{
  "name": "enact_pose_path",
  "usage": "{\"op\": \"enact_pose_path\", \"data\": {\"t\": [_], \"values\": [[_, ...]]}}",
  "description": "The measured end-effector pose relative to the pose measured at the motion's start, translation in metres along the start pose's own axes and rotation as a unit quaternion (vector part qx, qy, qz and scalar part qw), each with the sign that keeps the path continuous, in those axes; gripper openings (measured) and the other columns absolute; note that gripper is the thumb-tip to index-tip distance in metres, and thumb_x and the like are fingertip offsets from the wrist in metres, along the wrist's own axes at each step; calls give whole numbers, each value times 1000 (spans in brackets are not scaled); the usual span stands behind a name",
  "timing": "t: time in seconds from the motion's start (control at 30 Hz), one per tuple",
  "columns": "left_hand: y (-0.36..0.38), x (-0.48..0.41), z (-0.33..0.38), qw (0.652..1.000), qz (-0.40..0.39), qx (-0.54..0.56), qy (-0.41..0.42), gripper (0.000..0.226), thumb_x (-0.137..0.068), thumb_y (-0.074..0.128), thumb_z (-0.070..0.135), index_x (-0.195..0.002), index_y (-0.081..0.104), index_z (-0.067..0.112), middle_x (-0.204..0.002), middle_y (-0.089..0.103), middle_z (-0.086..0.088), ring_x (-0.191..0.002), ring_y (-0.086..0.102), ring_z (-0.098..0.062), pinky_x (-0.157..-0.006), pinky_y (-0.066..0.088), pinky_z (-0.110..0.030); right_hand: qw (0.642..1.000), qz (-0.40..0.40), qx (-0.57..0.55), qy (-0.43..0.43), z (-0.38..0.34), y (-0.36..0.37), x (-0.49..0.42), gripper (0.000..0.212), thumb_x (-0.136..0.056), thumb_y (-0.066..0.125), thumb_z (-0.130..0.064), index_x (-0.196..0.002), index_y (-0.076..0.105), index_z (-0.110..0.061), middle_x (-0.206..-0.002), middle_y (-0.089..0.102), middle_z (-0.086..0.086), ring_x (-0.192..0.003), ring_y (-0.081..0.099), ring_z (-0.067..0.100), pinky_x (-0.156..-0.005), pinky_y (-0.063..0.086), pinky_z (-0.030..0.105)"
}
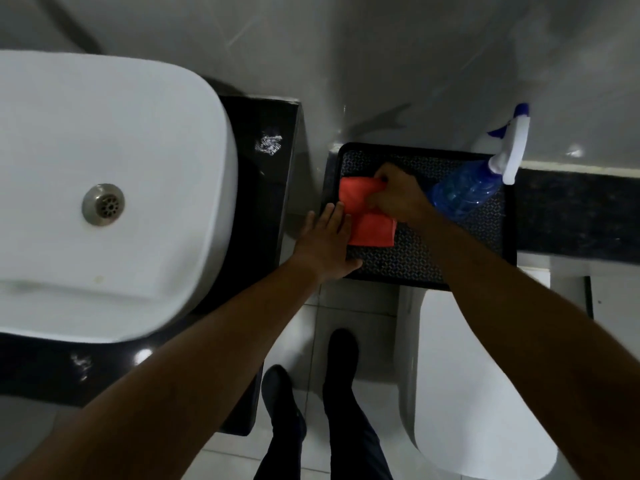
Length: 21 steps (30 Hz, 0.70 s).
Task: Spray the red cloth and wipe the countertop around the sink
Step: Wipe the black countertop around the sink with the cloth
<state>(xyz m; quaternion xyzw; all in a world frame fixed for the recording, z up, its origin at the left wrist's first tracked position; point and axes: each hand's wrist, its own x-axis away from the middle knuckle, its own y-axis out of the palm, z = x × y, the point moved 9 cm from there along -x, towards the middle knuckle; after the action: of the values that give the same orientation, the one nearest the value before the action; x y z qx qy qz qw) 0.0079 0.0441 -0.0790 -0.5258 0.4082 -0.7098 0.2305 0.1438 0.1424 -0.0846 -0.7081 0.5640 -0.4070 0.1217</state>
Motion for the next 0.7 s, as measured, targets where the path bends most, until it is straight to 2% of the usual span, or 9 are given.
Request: {"op": "enact_pose_path", "data": {"t": [0.1, 0.2, 0.27, 0.33, 0.43, 0.47, 0.6, 0.67, 0.7], "values": [[-53, 23, -1, 994, 67, -82, -17, 87, -94, 40, 60, -156, 16, 6, -167, 6, -13, -154, -10, -27, -123, -4, -55, 994, 78, -25, -77, -52, -27, 23, 38, -72, 66, -20, -108, 51, -19, -98, 66, 10, -84, 63, 28, -65, 50, 31], [-113, 53, -17, 968, 152, -189, -65, 77, -96, 32, 52, -155, 19, 3, -167, 7, -14, -154, -11, -32, -121, -9, -60, 963, 203, 8, -176, -121, -53, 40, 42, -80, 65, -35, -115, 50, -16, -103, 68, 12, -88, 65, 33, -69, 53, 37], [-147, 82, -43, 946, 221, -209, -112, 76, -95, 32, 48, -154, 19, 2, -167, 7, -15, -154, -8, -34, -120, -8, -60, 927, 253, 78, -264, -176, -50, 49, 47, -80, 69, -23, -121, 49, -11, -110, 63, 17, -94, 62, 38, -73, 53, 43], [-167, 108, -75, 934, 274, -172, -152, 78, -93, 33, 46, -156, 14, 3, -167, 4, -16, -154, -6, -33, -122, -4, -59, 917, 213, 99, -321, -217, -24, 46, 57, -78, 70, -13, -129, 47, -6, -120, 59, 20, -104, 57, 39, -84, 50, 44], [-161, 128, -109, 942, 287, -51, -167, 81, -95, 33, 46, -157, 2, 6, -167, -4, -16, -154, -9, -31, -123, 1, -57, 934, 25, 116, -338, -231, 42, 34, 57, -81, 69, -20, -131, 48, -4, -132, 54, 18, -119, 50, 33, -101, 41, 42], [-155, 131, -113, 945, 284, -15, -162, 82, -96, 35, 47, -157, -1, 7, -167, -6, -16, -154, -10, -30, -123, 1, -56, 919, 17, 170, -355, -229, 56, 34, 51, -84, 65, -24, -129, 52, -4, -134, 53, 18, -122, 47, 34, -104, 38, 42], [-144, 131, -121, 935, 295, 121, -152, 85, -93, 40, 43, -158, -5, 11, -167, -9, -11, -154, -13, -25, -125, 1, -53, 827, 128, 329, -438, -226, 60, 39, 38, -91, 49, -26, -126, 56, -10, -136, 55, 12, -126, 45, 35, -103, 33, 51], [-143, 129, -122, 931, 303, 134, -152, 85, -92, 40, 42, -158, -5, 12, -167, -9, -11, -154, -14, -25, -125, 0, -52, 783, 98, 388, -475, -220, 70, 32, 47, -94, 43, -28, -139, 43, -14, -149, 41, 9, -140, 28, 32, -111, 21, 56], [-143, 130, -121, 930, 307, 134, -151, 85, -92, 41, 40, -158, -5, 12, -167, -9, -11, -154, -14, -26, -125, 0, -52, 778, 65, 397, -484, -217, 75, 27, 51, -95, 40, -28, -144, 35, -15, -154, 33, 8, -144, 20, 30, -114, 16, 55]]}}
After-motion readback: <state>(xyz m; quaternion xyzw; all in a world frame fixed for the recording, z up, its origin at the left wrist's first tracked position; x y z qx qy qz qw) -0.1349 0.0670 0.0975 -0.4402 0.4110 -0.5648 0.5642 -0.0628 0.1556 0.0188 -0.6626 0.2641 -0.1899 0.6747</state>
